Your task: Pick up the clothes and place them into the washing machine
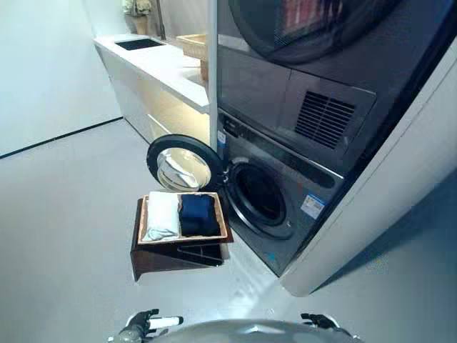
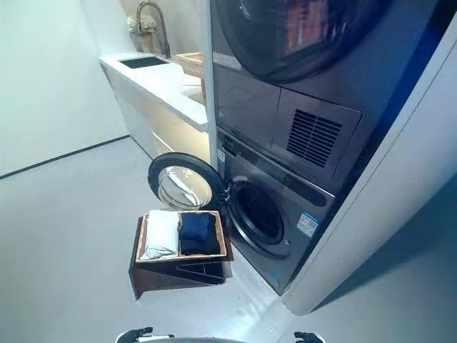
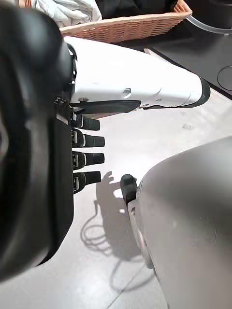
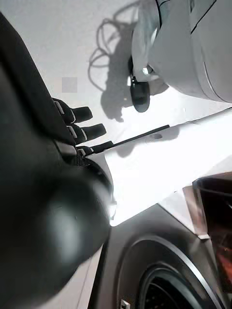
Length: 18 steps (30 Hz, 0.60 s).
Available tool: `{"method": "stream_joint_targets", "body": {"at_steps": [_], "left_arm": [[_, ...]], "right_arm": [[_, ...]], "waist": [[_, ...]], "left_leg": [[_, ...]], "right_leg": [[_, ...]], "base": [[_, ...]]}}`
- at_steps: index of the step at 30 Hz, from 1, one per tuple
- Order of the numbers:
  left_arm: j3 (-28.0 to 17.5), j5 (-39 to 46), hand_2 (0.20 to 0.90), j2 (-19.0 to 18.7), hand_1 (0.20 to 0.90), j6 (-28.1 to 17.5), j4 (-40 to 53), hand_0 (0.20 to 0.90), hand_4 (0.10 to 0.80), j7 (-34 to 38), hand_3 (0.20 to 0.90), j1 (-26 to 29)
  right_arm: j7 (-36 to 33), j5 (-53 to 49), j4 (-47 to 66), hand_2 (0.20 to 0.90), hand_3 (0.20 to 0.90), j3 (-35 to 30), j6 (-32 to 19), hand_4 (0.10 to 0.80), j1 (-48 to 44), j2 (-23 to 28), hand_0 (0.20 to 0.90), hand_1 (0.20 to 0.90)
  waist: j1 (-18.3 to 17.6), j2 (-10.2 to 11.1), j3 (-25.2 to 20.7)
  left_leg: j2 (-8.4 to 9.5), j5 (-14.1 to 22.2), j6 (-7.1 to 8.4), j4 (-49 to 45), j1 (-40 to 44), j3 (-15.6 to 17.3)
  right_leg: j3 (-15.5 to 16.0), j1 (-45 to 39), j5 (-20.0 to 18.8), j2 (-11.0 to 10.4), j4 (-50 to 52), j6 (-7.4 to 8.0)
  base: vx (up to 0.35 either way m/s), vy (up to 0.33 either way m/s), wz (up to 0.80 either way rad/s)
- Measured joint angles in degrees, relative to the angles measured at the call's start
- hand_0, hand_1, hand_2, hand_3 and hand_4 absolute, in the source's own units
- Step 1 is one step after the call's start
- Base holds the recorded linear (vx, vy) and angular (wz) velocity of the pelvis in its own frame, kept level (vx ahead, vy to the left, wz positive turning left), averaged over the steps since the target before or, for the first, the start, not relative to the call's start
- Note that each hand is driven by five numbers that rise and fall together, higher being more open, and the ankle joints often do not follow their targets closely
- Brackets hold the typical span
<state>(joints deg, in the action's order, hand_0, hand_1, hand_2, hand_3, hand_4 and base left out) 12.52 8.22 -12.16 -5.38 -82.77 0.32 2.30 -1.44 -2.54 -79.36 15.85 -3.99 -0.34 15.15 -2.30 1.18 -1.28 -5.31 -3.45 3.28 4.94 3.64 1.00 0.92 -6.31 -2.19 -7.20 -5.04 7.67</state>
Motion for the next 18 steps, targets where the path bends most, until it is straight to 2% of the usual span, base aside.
{"method": "stream_joint_targets", "body": {"at_steps": [18], "left_arm": [[-0.1,1.5,0.900,0.1,0.900,0.0,0.0,0.900,0.800,0.0,0.900,-1.6]], "right_arm": [[-2.6,4.3,-1.4,0.900,0.900,0.4,0.2,0.800,0.1,-1.2,0.900,0.900]], "waist": [[0.0,-0.2,-1.1]], "left_leg": [[-0.02,-0.3,0.20,0.0,0.0,-1.0]], "right_leg": [[1.0,-0.7,0.1,0.1,0.0,-0.09]], "base": [[0.003,-0.004,0.02]]}}
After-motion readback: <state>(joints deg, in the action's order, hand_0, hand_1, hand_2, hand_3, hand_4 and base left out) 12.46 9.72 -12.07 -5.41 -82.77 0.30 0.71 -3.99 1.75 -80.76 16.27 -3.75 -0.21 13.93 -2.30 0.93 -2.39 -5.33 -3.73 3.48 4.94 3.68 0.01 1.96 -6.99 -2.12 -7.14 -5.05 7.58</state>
